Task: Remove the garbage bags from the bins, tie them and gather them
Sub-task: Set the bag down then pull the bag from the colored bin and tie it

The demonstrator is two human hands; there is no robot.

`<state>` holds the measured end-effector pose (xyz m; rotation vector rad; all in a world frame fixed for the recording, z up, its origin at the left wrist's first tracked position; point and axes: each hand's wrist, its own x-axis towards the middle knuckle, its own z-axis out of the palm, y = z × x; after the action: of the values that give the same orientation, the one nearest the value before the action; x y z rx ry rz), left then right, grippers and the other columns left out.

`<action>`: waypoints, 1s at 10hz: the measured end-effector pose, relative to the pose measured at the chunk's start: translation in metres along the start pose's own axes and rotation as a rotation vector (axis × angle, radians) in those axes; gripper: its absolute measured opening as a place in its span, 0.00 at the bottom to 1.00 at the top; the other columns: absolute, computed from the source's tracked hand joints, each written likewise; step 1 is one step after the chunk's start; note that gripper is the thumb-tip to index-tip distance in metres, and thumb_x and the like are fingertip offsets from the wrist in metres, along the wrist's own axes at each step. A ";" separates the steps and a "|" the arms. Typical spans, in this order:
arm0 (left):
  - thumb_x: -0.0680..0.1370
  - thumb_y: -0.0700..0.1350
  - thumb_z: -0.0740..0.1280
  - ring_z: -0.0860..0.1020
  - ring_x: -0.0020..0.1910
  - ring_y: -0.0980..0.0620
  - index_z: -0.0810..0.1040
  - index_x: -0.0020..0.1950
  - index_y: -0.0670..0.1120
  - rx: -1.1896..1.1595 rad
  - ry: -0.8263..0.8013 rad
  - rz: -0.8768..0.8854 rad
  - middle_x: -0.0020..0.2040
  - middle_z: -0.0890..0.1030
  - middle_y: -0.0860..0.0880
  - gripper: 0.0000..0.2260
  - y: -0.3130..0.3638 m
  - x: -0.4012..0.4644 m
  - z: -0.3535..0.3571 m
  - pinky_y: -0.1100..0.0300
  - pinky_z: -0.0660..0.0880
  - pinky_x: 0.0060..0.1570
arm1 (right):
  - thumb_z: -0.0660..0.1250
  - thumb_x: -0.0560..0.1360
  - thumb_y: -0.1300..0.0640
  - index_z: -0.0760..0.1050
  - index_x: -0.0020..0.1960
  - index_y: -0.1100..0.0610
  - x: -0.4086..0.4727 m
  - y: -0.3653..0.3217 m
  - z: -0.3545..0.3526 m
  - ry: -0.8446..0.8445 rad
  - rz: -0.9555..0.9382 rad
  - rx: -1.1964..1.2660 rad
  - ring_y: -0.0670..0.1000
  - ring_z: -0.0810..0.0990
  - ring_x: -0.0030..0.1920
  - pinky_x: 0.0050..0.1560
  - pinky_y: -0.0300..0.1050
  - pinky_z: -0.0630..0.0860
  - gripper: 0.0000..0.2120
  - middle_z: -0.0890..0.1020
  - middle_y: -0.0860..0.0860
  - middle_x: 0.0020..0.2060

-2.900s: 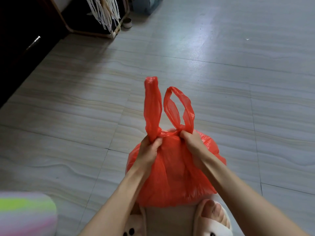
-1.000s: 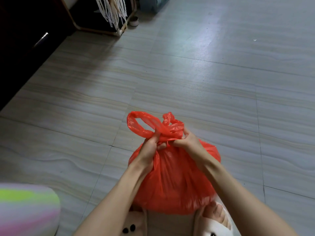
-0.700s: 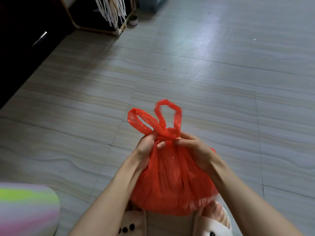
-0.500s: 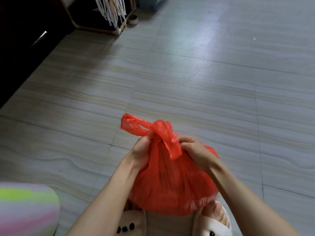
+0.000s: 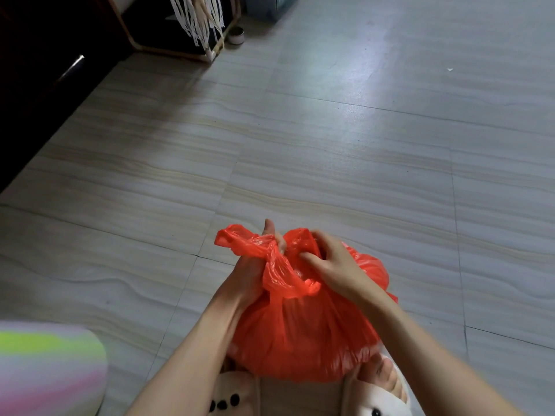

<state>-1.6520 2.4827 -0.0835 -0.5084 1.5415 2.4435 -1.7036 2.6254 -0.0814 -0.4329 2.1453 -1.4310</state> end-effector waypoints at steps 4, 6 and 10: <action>0.79 0.54 0.55 0.67 0.35 0.73 0.62 0.44 0.54 0.427 0.383 -0.102 0.40 0.64 0.62 0.07 -0.021 -0.004 -0.019 0.81 0.69 0.34 | 0.61 0.71 0.64 0.80 0.32 0.61 0.008 0.002 0.005 0.178 0.269 0.166 0.46 0.77 0.30 0.31 0.40 0.69 0.12 0.81 0.51 0.27; 0.78 0.54 0.54 0.60 0.23 0.62 0.65 0.31 0.49 0.739 -0.019 0.275 0.22 0.64 0.58 0.17 0.001 -0.001 0.013 0.71 0.59 0.24 | 0.72 0.59 0.62 0.83 0.34 0.59 0.002 0.010 -0.018 -0.251 0.260 0.793 0.45 0.82 0.31 0.36 0.36 0.79 0.04 0.84 0.51 0.29; 0.78 0.33 0.58 0.62 0.22 0.62 0.65 0.28 0.50 0.560 0.165 0.138 0.22 0.68 0.57 0.20 -0.001 -0.008 0.008 0.69 0.62 0.23 | 0.64 0.69 0.70 0.76 0.45 0.61 0.005 0.009 -0.006 0.013 0.249 0.162 0.51 0.79 0.40 0.42 0.45 0.74 0.08 0.82 0.56 0.41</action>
<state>-1.6462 2.4904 -0.0780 -0.5123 2.2806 1.9522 -1.7108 2.6306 -0.0889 -0.0927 1.9930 -1.4519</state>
